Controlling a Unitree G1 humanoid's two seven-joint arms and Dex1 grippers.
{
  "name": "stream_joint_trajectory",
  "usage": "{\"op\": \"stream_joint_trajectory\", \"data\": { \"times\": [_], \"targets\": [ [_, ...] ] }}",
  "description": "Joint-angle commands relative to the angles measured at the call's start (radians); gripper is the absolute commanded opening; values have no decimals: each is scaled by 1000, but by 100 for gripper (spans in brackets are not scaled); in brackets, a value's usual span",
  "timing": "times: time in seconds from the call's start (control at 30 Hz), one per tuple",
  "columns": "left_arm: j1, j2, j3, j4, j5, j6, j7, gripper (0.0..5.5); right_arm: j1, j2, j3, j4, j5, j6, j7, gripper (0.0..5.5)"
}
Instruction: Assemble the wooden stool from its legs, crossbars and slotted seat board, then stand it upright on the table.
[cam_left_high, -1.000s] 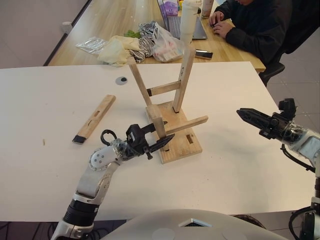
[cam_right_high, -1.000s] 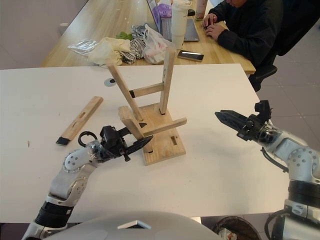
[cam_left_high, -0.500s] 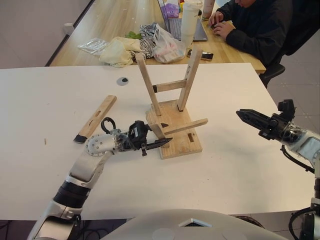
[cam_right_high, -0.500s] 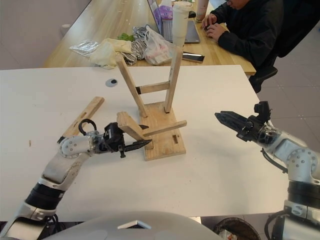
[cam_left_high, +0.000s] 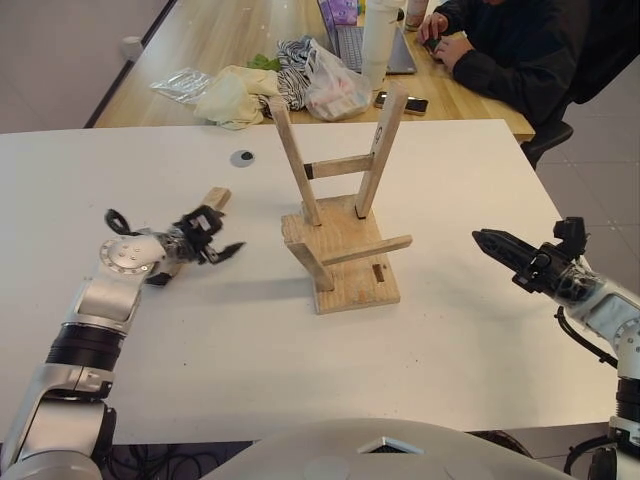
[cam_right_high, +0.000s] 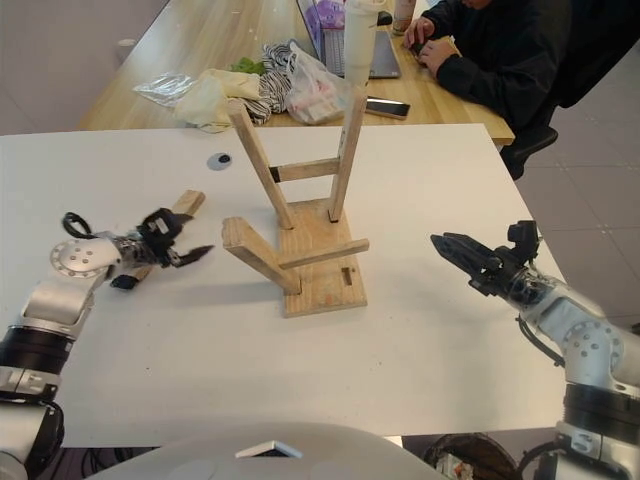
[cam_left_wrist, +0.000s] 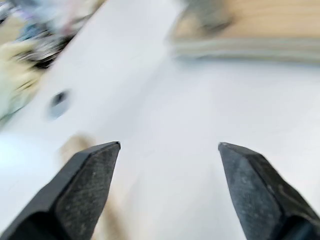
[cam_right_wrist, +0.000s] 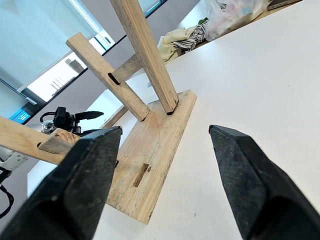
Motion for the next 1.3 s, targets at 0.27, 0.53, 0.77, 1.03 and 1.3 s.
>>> {"op": "stream_joint_trajectory", "data": {
  "times": [0.27, 0.53, 0.77, 1.03, 1.3],
  "targets": [
    [-66, -46, 110, 324, -22, 82, 33, 359, -15, 2, 10, -13, -16, -5, -8, 319],
    [-89, -48, 109, 378, -30, 181, -59, 277, -23, 4, 18, -7, -19, -7, -8, 319],
    [-84, -48, 120, 380, -39, 229, -86, 199, -24, 8, 17, -5, -20, -9, -10, 319],
    [-263, -198, 439, -19, -576, 342, -150, 199, -184, 24, -43, -110, 155, 49, -103, 319],
    [-487, -366, 357, -134, -900, 626, -246, 199, -616, 235, 122, -124, 330, 38, -301, 372]
  ]
}}
